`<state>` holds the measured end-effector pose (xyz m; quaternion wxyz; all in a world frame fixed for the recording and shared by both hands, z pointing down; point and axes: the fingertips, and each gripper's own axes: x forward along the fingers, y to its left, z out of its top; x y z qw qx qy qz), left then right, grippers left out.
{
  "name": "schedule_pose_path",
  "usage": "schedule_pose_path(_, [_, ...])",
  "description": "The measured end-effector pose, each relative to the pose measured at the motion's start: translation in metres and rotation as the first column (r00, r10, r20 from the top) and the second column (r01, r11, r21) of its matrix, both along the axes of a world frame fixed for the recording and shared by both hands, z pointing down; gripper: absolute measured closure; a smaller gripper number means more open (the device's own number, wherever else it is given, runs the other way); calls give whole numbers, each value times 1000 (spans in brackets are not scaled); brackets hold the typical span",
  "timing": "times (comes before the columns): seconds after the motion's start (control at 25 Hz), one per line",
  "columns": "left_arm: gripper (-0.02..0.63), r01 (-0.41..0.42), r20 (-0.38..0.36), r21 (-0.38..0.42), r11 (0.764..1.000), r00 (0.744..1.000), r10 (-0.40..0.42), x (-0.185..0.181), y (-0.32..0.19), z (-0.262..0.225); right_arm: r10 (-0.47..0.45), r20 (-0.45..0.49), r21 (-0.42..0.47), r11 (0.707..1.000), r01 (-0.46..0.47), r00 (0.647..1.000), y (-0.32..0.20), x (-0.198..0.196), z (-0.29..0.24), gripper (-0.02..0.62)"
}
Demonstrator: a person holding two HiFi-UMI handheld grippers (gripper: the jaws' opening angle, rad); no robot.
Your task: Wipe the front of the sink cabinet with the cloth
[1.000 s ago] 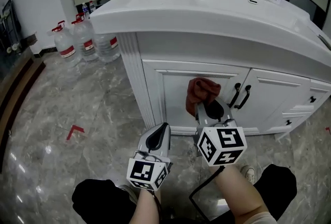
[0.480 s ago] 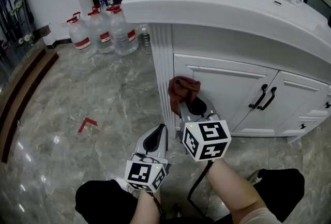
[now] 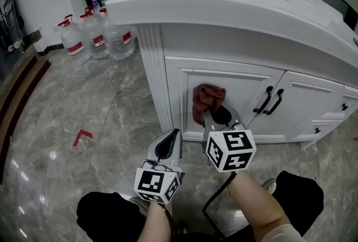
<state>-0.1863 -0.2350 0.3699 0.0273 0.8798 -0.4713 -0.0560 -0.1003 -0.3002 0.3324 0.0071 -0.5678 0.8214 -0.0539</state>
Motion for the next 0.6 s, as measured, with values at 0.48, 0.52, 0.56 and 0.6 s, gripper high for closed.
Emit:
schedule_pose_path(0.48, [606, -131, 50, -11, 991, 990, 131, 80, 10, 9, 204, -15, -16, 979, -204, 979, 20, 114, 0, 512])
schedule_pose_path(0.52, [606, -132, 53, -13, 991, 990, 132, 82, 11, 11, 224, -22, -15, 974, -224, 974, 21, 120, 1, 513])
schedule_pose_path(0.56, [605, -131, 55, -13, 991, 990, 132, 83, 11, 11, 241, -30, -13, 970, -241, 970, 23, 125, 2, 514])
schedule_pose_path(0.6, [606, -129, 55, -13, 992, 990, 130, 82, 10, 11, 256, -38, -8, 967, -256, 966, 24, 127, 2, 514])
